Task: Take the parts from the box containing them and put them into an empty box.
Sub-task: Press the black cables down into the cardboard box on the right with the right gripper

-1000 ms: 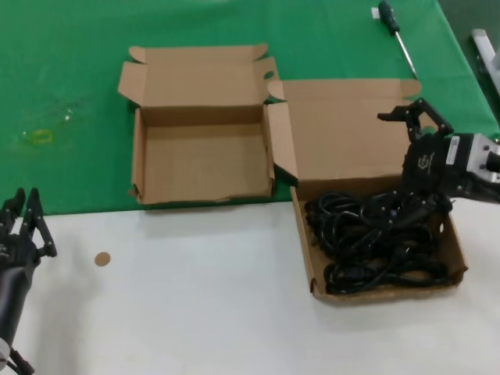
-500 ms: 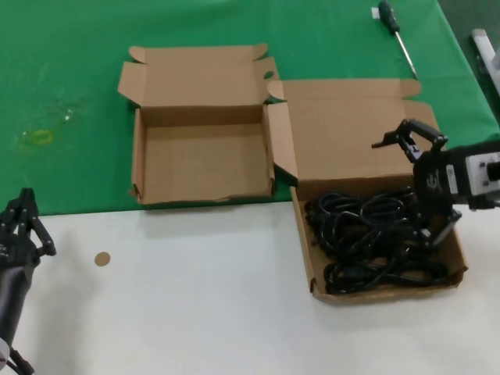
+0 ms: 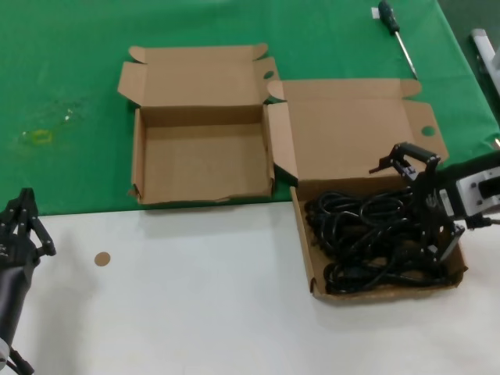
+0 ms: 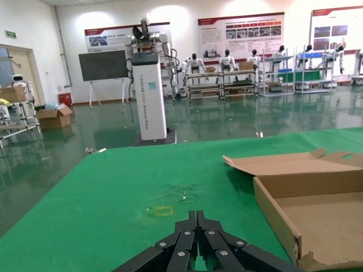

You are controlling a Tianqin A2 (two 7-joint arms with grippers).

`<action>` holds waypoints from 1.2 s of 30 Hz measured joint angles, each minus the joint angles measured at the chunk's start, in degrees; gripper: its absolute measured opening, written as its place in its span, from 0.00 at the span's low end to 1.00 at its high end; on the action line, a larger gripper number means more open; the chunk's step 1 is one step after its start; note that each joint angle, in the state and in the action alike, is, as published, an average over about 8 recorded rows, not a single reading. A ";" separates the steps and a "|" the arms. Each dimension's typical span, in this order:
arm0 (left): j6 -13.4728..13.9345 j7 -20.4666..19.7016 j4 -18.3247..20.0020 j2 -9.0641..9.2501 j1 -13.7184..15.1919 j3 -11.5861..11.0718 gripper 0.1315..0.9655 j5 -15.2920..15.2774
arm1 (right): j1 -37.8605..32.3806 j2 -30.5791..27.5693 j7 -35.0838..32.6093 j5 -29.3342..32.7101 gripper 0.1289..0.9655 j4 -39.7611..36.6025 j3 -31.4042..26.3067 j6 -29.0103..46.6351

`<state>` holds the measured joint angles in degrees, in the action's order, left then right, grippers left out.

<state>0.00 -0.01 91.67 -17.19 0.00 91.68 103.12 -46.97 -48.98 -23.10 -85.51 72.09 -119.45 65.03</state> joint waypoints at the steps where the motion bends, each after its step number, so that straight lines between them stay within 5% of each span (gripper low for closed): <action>1: 0.00 0.00 0.00 0.00 0.00 0.00 0.02 0.00 | 0.02 0.16 -0.23 0.33 0.99 -0.21 -0.08 0.11; 17: 0.00 0.00 0.00 0.00 0.00 0.00 0.02 0.00 | -1.04 3.93 -1.65 5.60 0.87 -3.75 -0.84 -1.58; 25: 0.00 0.00 0.00 0.00 0.00 0.00 0.02 0.00 | -1.78 5.10 -1.77 7.07 0.68 -5.12 -1.03 -1.95; 29: 0.00 0.00 0.00 0.00 0.00 0.00 0.02 0.00 | -1.58 5.02 -1.83 7.66 0.68 -5.16 -1.14 -1.88; 36: 0.00 0.00 0.00 0.00 0.00 0.00 0.02 0.00 | -0.88 4.42 -1.60 8.24 0.45 -4.49 -1.11 -1.48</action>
<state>0.00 -0.01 91.67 -17.19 0.00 91.68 103.12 -47.85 -44.56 -24.69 -77.27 67.60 -120.57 63.55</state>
